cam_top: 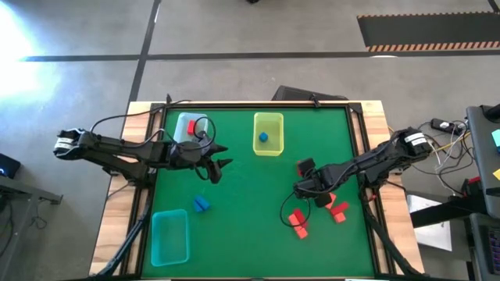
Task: Sort & place blocks by color
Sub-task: Put the blue block into the yellow bin
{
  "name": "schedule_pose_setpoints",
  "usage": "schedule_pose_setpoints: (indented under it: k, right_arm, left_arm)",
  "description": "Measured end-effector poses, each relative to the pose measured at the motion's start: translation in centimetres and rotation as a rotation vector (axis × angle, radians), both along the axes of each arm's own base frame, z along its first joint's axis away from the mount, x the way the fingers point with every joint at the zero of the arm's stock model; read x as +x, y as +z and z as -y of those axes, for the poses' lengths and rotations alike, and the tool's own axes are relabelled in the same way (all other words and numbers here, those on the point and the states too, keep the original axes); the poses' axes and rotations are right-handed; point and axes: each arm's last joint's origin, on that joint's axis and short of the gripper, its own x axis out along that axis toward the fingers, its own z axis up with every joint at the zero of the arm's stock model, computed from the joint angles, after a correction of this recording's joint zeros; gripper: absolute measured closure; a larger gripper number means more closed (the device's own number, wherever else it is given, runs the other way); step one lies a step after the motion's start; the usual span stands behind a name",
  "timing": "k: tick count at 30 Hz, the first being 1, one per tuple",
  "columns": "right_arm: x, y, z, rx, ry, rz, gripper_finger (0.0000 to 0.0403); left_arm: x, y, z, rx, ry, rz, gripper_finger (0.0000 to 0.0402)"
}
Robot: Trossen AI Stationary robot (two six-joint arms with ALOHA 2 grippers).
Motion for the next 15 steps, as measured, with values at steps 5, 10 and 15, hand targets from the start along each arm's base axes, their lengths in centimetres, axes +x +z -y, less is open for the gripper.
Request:
schedule_pose_setpoints:
  k: [5,10,15]
  right_arm:
    - [0.48,-0.43,0.39,0.029,0.022,-0.007,0.0202]
    - [0.55,-0.41,0.64,0.064,0.018,-0.011,0.0208]
    - [0.64,-0.29,0.57,0.088,0.019,0.005,0.0256]
  left_arm:
    - [0.0,0.0,0.0,0.0,0.0,0.0,0.0194]
    - [0.0,0.0,0.0,0.0,0.0,0.0,0.0194]
    - [0.01,0.0,-0.01,0.007,-0.003,-0.001,0.0194]
